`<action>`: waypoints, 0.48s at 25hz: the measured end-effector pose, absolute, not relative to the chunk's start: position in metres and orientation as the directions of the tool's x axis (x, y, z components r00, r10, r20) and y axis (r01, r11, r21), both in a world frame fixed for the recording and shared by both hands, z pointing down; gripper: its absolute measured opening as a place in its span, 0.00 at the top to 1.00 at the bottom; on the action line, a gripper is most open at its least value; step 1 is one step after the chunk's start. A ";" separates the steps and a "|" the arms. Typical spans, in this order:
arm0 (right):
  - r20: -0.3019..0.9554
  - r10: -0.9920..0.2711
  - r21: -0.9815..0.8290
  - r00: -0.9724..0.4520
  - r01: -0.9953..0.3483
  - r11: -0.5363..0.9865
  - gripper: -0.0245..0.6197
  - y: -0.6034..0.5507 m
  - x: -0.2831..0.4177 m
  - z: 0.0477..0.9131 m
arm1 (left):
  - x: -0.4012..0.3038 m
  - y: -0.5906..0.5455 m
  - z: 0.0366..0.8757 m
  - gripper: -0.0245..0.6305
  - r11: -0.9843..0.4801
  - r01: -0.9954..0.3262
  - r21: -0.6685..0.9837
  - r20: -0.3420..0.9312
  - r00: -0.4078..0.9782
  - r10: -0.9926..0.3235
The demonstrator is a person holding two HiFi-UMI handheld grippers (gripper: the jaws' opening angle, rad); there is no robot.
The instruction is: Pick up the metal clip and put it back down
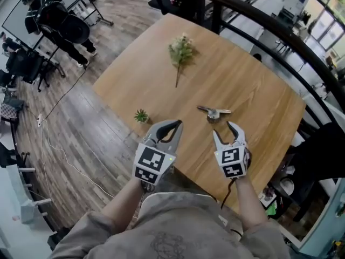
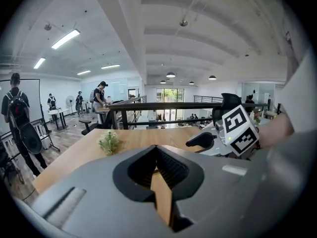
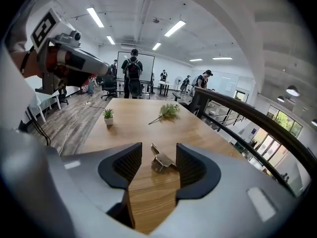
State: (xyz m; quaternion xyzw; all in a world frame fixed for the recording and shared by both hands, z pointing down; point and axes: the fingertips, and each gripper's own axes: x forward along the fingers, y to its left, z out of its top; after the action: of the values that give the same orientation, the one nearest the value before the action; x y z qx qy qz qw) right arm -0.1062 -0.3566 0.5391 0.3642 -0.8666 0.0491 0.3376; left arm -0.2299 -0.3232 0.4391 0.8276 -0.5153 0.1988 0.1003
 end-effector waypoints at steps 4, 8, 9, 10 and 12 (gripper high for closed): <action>0.657 -0.586 0.172 -0.474 -0.662 0.729 0.65 -0.367 -0.106 0.558 | -0.225 -0.341 0.460 0.96 -0.481 -0.876 -0.026 0.471 0.414 -0.779; 0.686 -0.587 0.199 -0.430 -0.665 0.720 0.65 -0.380 -0.112 0.568 | -0.228 -0.358 0.474 0.96 -0.521 -0.853 -0.002 0.508 0.448 -0.736; 0.691 -0.588 0.207 -0.419 -0.665 0.717 0.65 -0.385 -0.115 0.570 | -0.230 -0.363 0.477 0.96 -0.534 -0.845 0.004 0.517 0.459 -0.722; 0.697 -0.589 0.212 -0.410 -0.666 0.715 0.65 -0.389 -0.119 0.572 | -0.233 -0.368 0.480 0.96 -0.547 -0.837 0.011 0.526 0.470 -0.709; 0.706 -0.588 0.216 -0.395 -0.670 0.710 0.65 -0.397 -0.127 0.577 | -0.237 -0.377 0.488 0.96 -0.570 -0.821 0.026 0.541 0.491 -0.683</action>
State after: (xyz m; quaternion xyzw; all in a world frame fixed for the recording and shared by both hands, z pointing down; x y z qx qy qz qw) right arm -0.1268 -0.3970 0.5768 0.3773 -0.8336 0.0514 0.4002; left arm -0.2372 -0.3774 0.4876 0.8518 -0.4414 0.2441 0.1417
